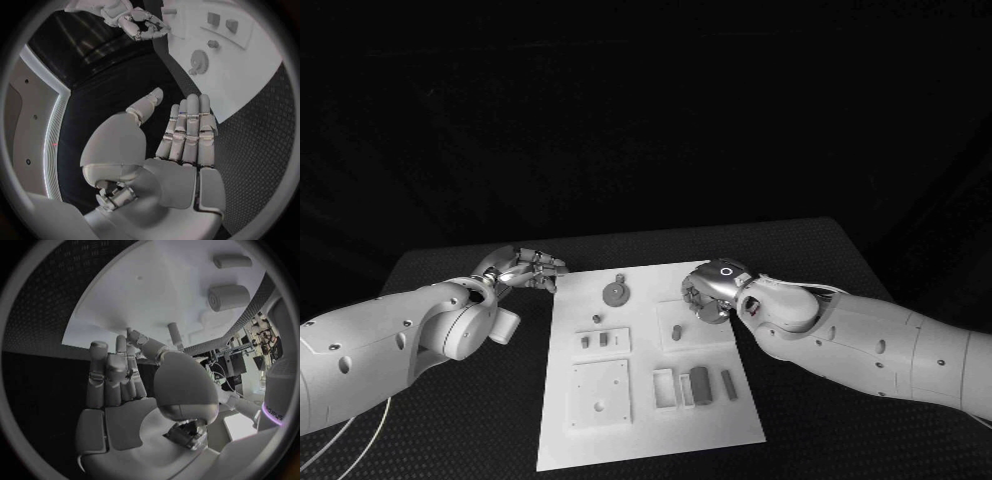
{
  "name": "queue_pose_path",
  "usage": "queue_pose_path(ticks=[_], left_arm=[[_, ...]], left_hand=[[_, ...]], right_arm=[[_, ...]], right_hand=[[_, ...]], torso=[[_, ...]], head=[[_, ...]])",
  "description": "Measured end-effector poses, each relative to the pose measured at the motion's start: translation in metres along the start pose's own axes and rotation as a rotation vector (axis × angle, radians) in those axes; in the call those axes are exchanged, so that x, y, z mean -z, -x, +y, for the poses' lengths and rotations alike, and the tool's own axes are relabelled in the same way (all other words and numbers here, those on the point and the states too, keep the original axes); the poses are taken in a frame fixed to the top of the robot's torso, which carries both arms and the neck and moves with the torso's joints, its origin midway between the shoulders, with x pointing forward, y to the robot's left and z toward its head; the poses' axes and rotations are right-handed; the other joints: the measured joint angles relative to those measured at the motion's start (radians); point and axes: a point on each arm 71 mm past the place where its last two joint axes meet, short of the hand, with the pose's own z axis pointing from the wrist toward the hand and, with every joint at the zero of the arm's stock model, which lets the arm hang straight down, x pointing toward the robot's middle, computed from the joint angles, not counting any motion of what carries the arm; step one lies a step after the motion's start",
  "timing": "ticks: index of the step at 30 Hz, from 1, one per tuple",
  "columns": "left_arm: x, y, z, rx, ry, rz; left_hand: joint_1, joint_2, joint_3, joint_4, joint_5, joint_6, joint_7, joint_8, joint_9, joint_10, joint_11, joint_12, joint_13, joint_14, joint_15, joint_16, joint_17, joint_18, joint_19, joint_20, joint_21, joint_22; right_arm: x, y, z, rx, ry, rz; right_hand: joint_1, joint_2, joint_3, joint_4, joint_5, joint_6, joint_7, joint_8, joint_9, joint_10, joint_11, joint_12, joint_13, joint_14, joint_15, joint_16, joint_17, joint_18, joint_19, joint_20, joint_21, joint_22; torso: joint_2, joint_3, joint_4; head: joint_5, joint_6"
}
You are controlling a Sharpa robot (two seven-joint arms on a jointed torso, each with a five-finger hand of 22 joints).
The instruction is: Assemble the parts on the task board
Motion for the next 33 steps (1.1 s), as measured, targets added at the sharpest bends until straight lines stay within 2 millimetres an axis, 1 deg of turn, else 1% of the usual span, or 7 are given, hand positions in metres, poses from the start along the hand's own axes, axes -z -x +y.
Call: queue_pose_path(ticks=[10, 14, 17, 19, 24, 27, 33], left_arm=[[0.0, 0.001, 0.0, -0.001, 0.001, -0.002], [0.0, 0.002, 0.001, -0.001, 0.001, -0.002], [0.0, 0.002, 0.001, -0.001, 0.002, -0.002], [0.0, 0.002, 0.001, 0.0, 0.002, -0.002], [-0.001, 0.001, 0.0, 0.0, 0.001, 0.0], [-0.001, 0.0, 0.0, 0.0, 0.0, 0.001], [-0.001, 0.0, 0.0, 0.0, 0.001, 0.001]], left_hand=[[0.0, 0.0, 0.0, 0.0, 0.0, 0.0, 0.0, 0.0, 0.0, -0.001, -0.001, 0.0, 0.0, 0.0, 0.0, 0.0, 0.0, 0.0, 0.0, 0.0, 0.0, 0.0], [0.0, 0.0, 0.0, 0.0, 0.0, 0.0, 0.0, 0.0, 0.0, -0.001, -0.001, 0.0, 0.0, 0.0, 0.0, 0.0, 0.0, 0.0, 0.0, 0.0, 0.0, 0.0], [0.0, 0.0, 0.0, 0.0, 0.0, 0.0, 0.0, 0.0, 0.0, -0.001, -0.001, 0.0, 0.0, 0.0, 0.0, 0.0, 0.0, 0.0, 0.0, 0.0, 0.0, 0.0], [0.0, 0.0, 0.0, 0.0, 0.0, 0.0, 0.0, 0.0, 0.0, -0.001, -0.001, 0.0, 0.0, 0.0, 0.0, 0.0, 0.0, -0.001, 0.0, 0.0, 0.0, 0.0], [0.0, 0.0, 0.0, 0.0, 0.0, 0.0, 0.0, 0.0, 0.0, -0.001, -0.001, 0.0, 0.0, 0.0, 0.0, 0.0, 0.0, -0.001, 0.0, 0.0, 0.0, 0.0], [0.0, 0.0, 0.0, 0.0, 0.0, 0.0, 0.0, 0.0, 0.0, -0.001, -0.001, 0.0, 0.0, 0.0, 0.0, 0.0, 0.0, -0.001, 0.0, 0.0, 0.0, 0.0], [0.0, 0.0, 0.0, 0.0, 0.0, 0.0, 0.0, 0.0, 0.0, -0.001, -0.001, 0.0, 0.001, 0.0, 0.0, 0.0, 0.0, -0.001, 0.0, 0.0, 0.0, 0.0]], right_arm=[[0.004, 0.012, -0.004, -0.021, -0.012, -0.032], [0.005, 0.02, -0.001, -0.037, -0.005, -0.049], [0.005, 0.029, 0.005, -0.054, 0.01, -0.071], [0.005, 0.035, 0.013, -0.07, 0.027, -0.084], [0.007, 0.049, 0.037, -0.119, 0.086, -0.109], [0.006, 0.055, 0.054, -0.153, 0.123, -0.115], [-0.001, 0.062, 0.09, -0.209, 0.2, -0.11]], right_hand=[[-0.003, -0.003, 0.001, 0.001, 0.0, 0.001, 0.001, 0.0, 0.001, 0.0, 0.0, 0.0, 0.001, 0.0, 0.0, 0.0, 0.0, 0.0, 0.002, 0.002, 0.0, 0.0], [-0.005, -0.005, 0.003, 0.003, 0.0, 0.003, 0.003, 0.0, 0.001, 0.002, -0.001, -0.001, 0.001, 0.0, 0.0, 0.0, 0.0, 0.0, 0.002, 0.002, 0.0, 0.0], [-0.007, -0.007, 0.003, 0.003, 0.0, 0.003, 0.003, 0.0, 0.001, 0.002, -0.002, -0.001, 0.001, 0.0, 0.0, 0.0, 0.0, 0.0, 0.002, 0.002, 0.0, 0.0], [-0.007, -0.007, 0.003, 0.003, 0.0, 0.003, 0.003, 0.0, 0.001, 0.002, -0.002, -0.001, 0.001, 0.0, 0.0, 0.0, 0.0, 0.0, 0.002, 0.002, 0.0, 0.0], [-0.009, -0.009, 0.003, 0.003, 0.0, 0.003, 0.003, 0.0, 0.001, 0.002, -0.002, -0.001, 0.001, 0.0, 0.0, 0.0, 0.0, 0.0, 0.003, 0.004, 0.0, 0.0], [-0.009, -0.009, 0.003, 0.003, 0.0, 0.003, 0.003, 0.0, 0.001, 0.003, -0.003, -0.001, 0.001, 0.0, 0.0, 0.0, 0.0, 0.0, 0.003, 0.004, 0.0, 0.0], [-0.008, -0.009, 0.003, 0.003, -0.001, 0.003, 0.003, -0.003, 0.009, 0.003, -0.003, -0.001, 0.0, 0.0, 0.0, 0.0, 0.0, 0.0, 0.003, 0.004, 0.0, 0.0]], torso=[[0.0, 0.0001, -0.0001], [0.0, 0.0001, -0.0001], [0.0, 0.0001, -0.0005], [0.0, 0.0, -0.0007], [0.0, 0.0, -0.0012], [-0.001, -0.0003, -0.0008], [-0.001, -0.0012, -0.0008]], head=[[0.001, 0.0], [0.003, -0.001], [0.004, -0.001], [0.005, 0.0], [0.017, 0.002], [0.027, 0.003], [0.055, 0.003]])
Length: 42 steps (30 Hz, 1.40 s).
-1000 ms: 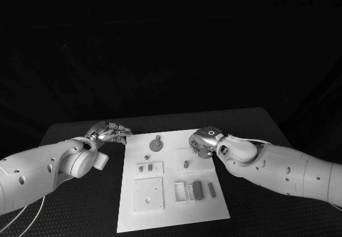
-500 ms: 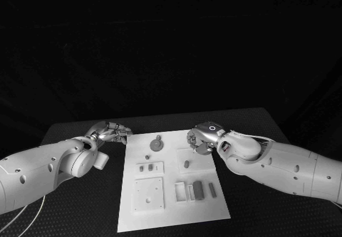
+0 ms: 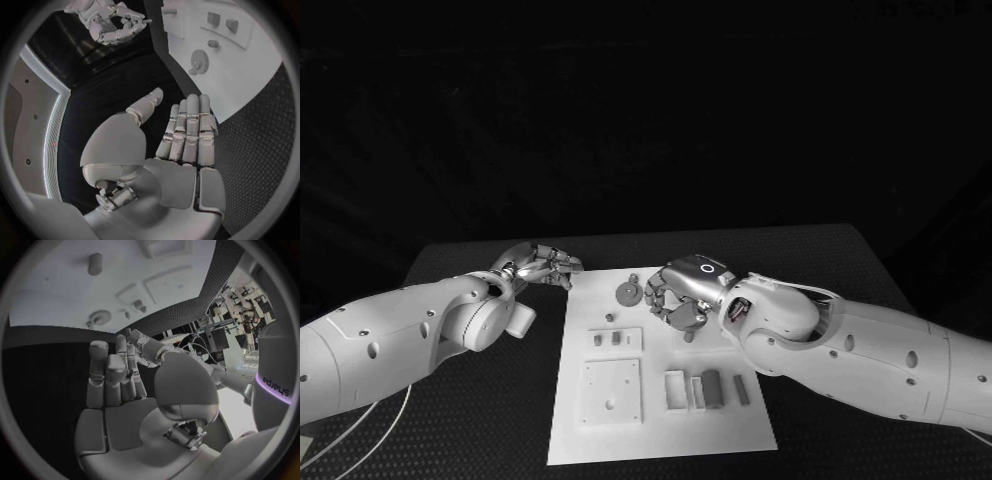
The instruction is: Assemble the parts on the task board
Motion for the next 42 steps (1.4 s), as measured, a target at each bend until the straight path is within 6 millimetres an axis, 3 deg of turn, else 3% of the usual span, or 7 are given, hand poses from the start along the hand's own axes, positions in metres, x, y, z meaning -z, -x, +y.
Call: queue_pose_path(ticks=[9, 17, 33, 42], left_arm=[[-0.002, -0.002, -0.001, -0.001, -0.002, 0.001], [-0.003, -0.001, -0.001, -0.001, -0.002, -0.003], [-0.005, -0.004, -0.003, 0.002, -0.007, 0.004], [-0.005, -0.004, -0.003, 0.002, -0.006, 0.004]], left_hand=[[-0.001, 0.001, 0.0, 0.0, 0.0, 0.0, 0.0, 0.0, 0.0, 0.0, 0.0, 0.0, 0.0, -0.004, 0.003, 0.0, 0.0, 0.0, 0.0, 0.0, 0.0, -0.001], [-0.004, 0.004, -0.005, 0.0, 0.0, 0.0, 0.0, 0.0, 0.0, 0.0, 0.0, 0.0, 0.0, -0.004, 0.004, -0.004, 0.0, -0.001, 0.0, 0.0, -0.004, -0.003], [-0.011, 0.006, -0.011, 0.0, 0.0, 0.0, 0.0, 0.0, 0.0, 0.0, 0.0, 0.0, 0.001, -0.003, 0.003, -0.004, 0.0, -0.002, 0.0, 0.0, -0.008, -0.005], [-0.013, 0.005, -0.011, 0.0, 0.0, -0.007, 0.0, 0.0, 0.0, 0.0, 0.0, 0.0, 0.002, -0.003, 0.003, -0.004, 0.0, -0.006, 0.0, 0.0, -0.008, -0.006]], right_arm=[[-0.009, -0.015, 0.025, -0.033, 0.057, 0.049], [-0.013, -0.038, 0.041, -0.051, 0.091, 0.117], [-0.009, -0.077, 0.044, -0.078, 0.092, 0.205], [-0.007, -0.081, 0.041, -0.071, 0.086, 0.226]], right_hand=[[0.002, 0.0, 0.0, 0.0, 0.0, 0.0, 0.0, 0.002, 0.0, 0.0, 0.0, 0.0, 0.0, 0.0, 0.0, 0.0, 0.0, 0.0, 0.0, 0.0, 0.0, 0.0], [0.002, 0.0, 0.007, -0.002, -0.001, 0.0, 0.0, 0.003, 0.001, 0.0, 0.0, -0.001, -0.001, 0.0, 0.0, 0.0, 0.0, 0.0, 0.0, 0.0, 0.0, 0.0], [-0.005, 0.007, 0.007, -0.002, 0.0, -0.007, -0.001, 0.003, 0.001, 0.0, 0.0, -0.005, 0.002, 0.0, 0.0, 0.0, -0.001, 0.0, 0.001, 0.002, 0.0, 0.0], [-0.005, 0.007, 0.009, -0.005, 0.0, -0.007, -0.001, 0.0, 0.015, 0.0, 0.0, -0.006, 0.001, 0.0, 0.0, 0.0, -0.001, 0.0, 0.002, 0.001, 0.0, 0.0]], torso=[[-0.001, -0.0019, 0.0001], [-0.001, -0.0025, 0.0009], [0.001, -0.0015, 0.0039], [0.001, -0.0015, 0.0033]], head=[[0.031, -0.005], [0.053, -0.024], [0.085, -0.051], [0.101, -0.059]])
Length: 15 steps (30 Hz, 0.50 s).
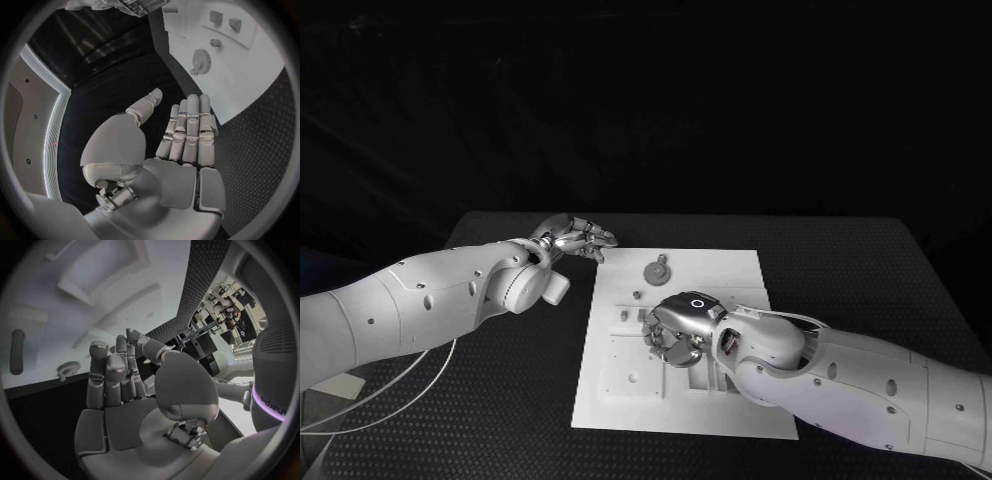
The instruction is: Assemble the parts on the task board
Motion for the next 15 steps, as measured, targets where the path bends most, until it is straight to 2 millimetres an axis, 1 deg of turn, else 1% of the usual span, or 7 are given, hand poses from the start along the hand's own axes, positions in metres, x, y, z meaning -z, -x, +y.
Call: queue_pose_path(ticks=[2, 11, 15], left_arm=[[-0.0001, -0.0001, -0.0002, 0.0, 0.0, 0.0], [0.0, 0.0002, -0.0003, 0.0, 0.0, 0.0], [-0.0001, 0.0001, -0.0005, 0.001, -0.001, 0.001]], left_hand=[[0.0, 0.0, 0.0, 0.0, 0.0, 0.0, 0.0, 0.0, 0.0, 0.0, 0.0, 0.0, 0.0, 0.0, 0.0, 0.0, 0.0, 0.0, 0.0, 0.0, 0.0, 0.0], [0.0, 0.0, 0.0, 0.0, 0.0, 0.0, 0.0, 0.0, 0.0, 0.0, 0.0, 0.0, 0.0, 0.0, 0.0, 0.0, 0.0, 0.0, 0.0, 0.0, 0.0, -0.001], [0.0, 0.0, 0.0, 0.0, 0.0, 0.0, 0.0, 0.0, 0.0, 0.0, 0.0, 0.0, 0.0, 0.0, 0.0, 0.0, 0.0, 0.0, 0.0, 0.0, 0.0, -0.001]], right_arm=[[0.0003, -0.0004, -0.0003, 0.001, 0.0, 0.004], [-0.0005, -0.0022, 0.0013, 0.007, 0.004, 0.018], [-0.0017, -0.0032, -0.0002, 0.012, 0.001, 0.021]], right_hand=[[0.0, 0.0, 0.0, 0.0, 0.0, -0.002, -0.001, 0.0, 0.005, 0.0, 0.0, 0.0, 0.0, 0.0, 0.0, 0.0, 0.0, 0.0, 0.001, -0.001, 0.0, 0.0], [0.0, 0.0, 0.0, 0.0, 0.0, -0.003, -0.002, -0.003, 0.005, 0.0, 0.0, 0.0, 0.0, 0.0, 0.0, 0.0, 0.0, 0.0, 0.001, -0.001, 0.0, 0.0], [0.0, 0.0, 0.0, 0.0, 0.0, 0.0, 0.001, -0.004, 0.005, 0.0, 0.0, -0.002, 0.0, 0.0, 0.0, 0.0, 0.0, 0.0, 0.001, -0.001, 0.0, 0.0]], torso=[[0.0, 0.0, -0.0002], [0.0, 0.0001, -0.0004], [0.0, 0.0, -0.0004]], head=[[0.002, -0.001], [0.004, -0.003], [0.005, -0.004]])
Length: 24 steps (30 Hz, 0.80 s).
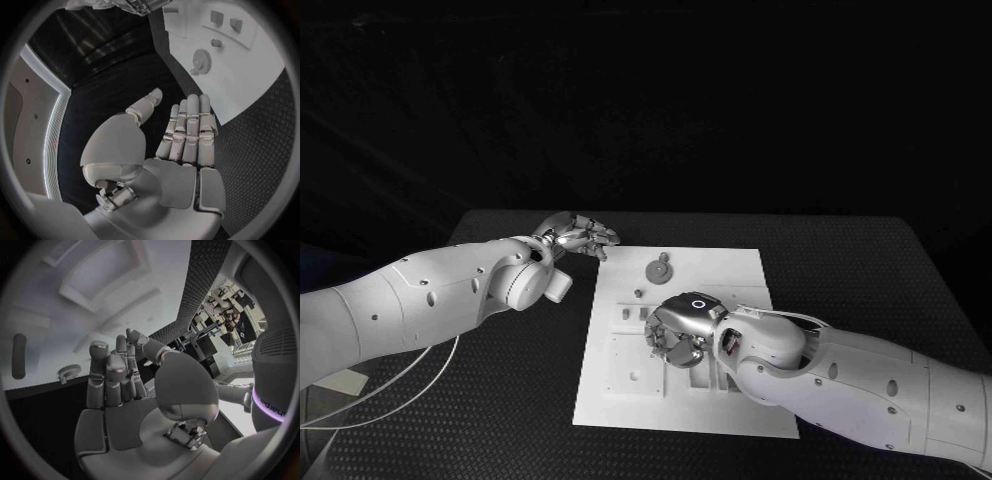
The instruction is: Assemble the parts on the task board
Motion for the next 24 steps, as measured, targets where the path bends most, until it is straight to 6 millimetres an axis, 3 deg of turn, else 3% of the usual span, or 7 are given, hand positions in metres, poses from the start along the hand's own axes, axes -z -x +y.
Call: queue_pose_path(ticks=[24], left_arm=[[-0.0006, -0.0008, -0.0013, 0.001, -0.002, 0.003]], left_hand=[[0.0, 0.0, -0.005, 0.0, 0.0, 0.0, 0.0, 0.004, 0.0, 0.0, 0.0, 0.0, 0.001, 0.0, 0.0, -0.004, 0.0, 0.0, 0.0, 0.0, -0.004, -0.001]], right_arm=[[-0.0035, -0.0097, 0.0027, 0.014, 0.005, 0.025]], right_hand=[[-0.005, -0.005, -0.001, -0.001, -0.001, -0.001, 0.001, 0.004, 0.002, 0.0, 0.0, -0.001, 0.004, 0.0, 0.0, -0.004, 0.0, 0.0, -0.003, -0.002, 0.0, 0.0]], torso=[[0.0, -0.0003, -0.0001]], head=[[0.016, -0.009]])
